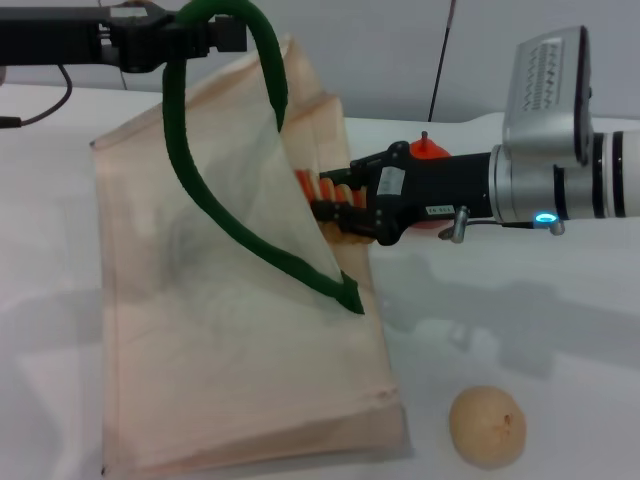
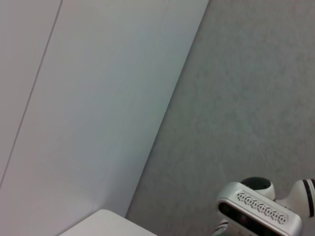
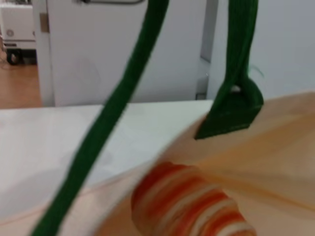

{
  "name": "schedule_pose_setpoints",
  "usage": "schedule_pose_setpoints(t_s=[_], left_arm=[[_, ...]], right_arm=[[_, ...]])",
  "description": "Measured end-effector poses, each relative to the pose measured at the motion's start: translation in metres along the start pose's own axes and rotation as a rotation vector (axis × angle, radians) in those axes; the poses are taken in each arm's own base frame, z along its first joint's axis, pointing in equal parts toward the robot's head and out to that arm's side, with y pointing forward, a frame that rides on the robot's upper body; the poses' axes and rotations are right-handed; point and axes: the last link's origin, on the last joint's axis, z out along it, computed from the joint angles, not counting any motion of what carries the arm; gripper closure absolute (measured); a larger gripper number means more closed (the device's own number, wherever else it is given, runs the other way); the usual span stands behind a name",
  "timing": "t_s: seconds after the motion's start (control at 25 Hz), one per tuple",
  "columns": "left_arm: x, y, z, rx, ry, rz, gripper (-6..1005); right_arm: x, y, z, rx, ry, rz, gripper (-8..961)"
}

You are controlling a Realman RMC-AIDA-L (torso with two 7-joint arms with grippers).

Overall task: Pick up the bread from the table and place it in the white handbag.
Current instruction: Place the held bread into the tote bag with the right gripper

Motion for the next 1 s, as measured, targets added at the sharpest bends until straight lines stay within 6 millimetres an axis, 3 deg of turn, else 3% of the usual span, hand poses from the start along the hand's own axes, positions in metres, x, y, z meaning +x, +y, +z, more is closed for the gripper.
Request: schedule_pose_setpoints(t_s=[0.2,0.4,1.0], left_arm=[[-0.001,0.000,-0.001,0.002,0.000,-0.003,964],[-0.001,0.000,-0.001,0.001,0.000,-0.001,964],[0.001,0.000,0.001,-0.002,0.002,0.003,967]], right_arm=[[0.000,-0.003,0.000,0.020,-0.003,0.014,654],[-0.005,0.015,0.000,-0.112,-0.019,-0.037,656],[-0.007,0.015,0.004,-0.109,-0.012,-0.042,669]])
